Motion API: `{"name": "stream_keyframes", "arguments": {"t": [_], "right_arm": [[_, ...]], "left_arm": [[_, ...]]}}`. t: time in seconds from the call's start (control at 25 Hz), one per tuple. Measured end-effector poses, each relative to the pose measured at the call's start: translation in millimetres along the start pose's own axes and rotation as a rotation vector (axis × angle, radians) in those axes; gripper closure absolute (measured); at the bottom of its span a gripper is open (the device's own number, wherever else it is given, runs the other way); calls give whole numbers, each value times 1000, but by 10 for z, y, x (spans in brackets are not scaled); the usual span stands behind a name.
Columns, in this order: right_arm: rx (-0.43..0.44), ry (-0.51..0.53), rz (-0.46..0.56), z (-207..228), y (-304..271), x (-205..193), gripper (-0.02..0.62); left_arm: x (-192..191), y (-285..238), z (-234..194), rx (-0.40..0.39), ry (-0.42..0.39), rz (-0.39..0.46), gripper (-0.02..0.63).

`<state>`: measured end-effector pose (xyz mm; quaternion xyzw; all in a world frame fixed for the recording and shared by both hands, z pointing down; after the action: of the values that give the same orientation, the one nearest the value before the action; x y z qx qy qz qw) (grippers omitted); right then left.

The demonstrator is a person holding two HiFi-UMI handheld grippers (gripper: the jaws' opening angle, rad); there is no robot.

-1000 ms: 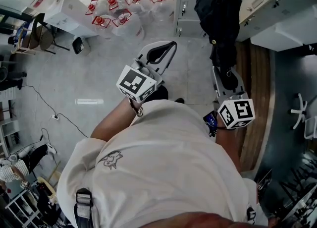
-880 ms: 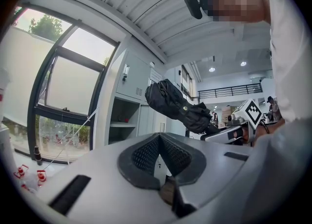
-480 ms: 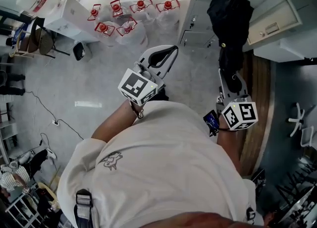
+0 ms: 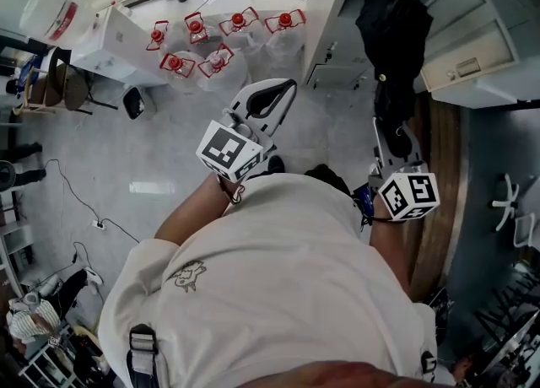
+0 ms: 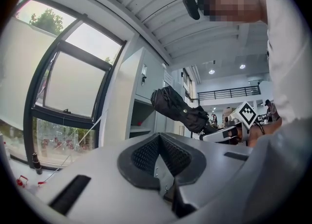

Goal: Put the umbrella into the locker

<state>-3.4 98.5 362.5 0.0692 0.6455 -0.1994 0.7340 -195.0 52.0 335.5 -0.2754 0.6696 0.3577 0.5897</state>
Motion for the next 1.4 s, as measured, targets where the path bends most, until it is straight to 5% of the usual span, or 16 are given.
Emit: {"name": "stream_keyframes", "arguments": {"t": [0.4,0.76,1.08,1.4], "right_arm": [[47,-2,5,547,-438,101,457],[114,5,-23,1459,-779,115,457],[169,0,-48,2121,-1017,324,457],[181,-25,-106,2403,-1216,87,457]], "left_arm": [[-45,-527,-213,38,-43,-8,594],[-260,-1541,-243,70,-70,-9,594],[-311,-2423,-229,95,-34,-17,594],[-534,-2775,-347,101,-22,-47,594]]}}
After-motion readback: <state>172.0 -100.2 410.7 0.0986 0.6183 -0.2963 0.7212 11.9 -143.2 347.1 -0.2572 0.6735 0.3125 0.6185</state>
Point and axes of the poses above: the fingertips, and each gripper's own axes: y backward along the fingers, z to its right, x out of its top, the point moved 1 cm from there along y, backward along the fingers, and after that the axes turned 5 degrees about z, right-handed, at the moved point
